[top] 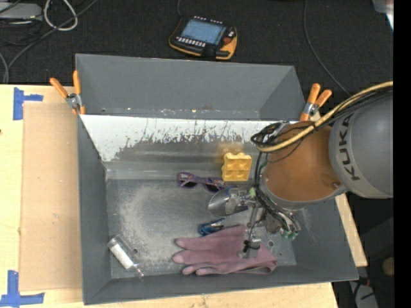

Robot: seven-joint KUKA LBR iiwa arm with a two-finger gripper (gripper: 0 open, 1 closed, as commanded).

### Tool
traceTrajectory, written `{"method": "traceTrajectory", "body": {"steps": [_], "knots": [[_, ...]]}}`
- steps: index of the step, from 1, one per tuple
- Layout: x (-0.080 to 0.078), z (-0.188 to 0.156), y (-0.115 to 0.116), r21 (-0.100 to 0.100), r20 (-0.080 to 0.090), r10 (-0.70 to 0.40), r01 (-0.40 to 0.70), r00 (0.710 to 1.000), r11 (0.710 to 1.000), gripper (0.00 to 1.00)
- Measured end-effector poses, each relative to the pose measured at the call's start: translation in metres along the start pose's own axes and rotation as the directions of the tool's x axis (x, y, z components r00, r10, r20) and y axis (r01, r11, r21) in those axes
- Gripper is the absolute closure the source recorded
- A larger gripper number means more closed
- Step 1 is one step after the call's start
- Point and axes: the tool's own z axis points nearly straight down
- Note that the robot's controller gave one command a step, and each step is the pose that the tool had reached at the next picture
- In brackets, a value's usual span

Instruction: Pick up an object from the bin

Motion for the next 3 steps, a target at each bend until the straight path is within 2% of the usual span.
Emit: {"method": "traceTrajectory", "body": {"steps": [1,2,3], "knots": [[0.01,0.025,-0.035,-0.001,-0.003,0.027,-0.027,1.0,1.0,1.0],[0.01,0.025,-0.035,-0.001,-0.003,0.027,-0.027,1.0,1.0,1.0],[0.016,0.036,-0.045,-0.003,-0.007,0.023,-0.023,1.0,1.0,1.0]]}}
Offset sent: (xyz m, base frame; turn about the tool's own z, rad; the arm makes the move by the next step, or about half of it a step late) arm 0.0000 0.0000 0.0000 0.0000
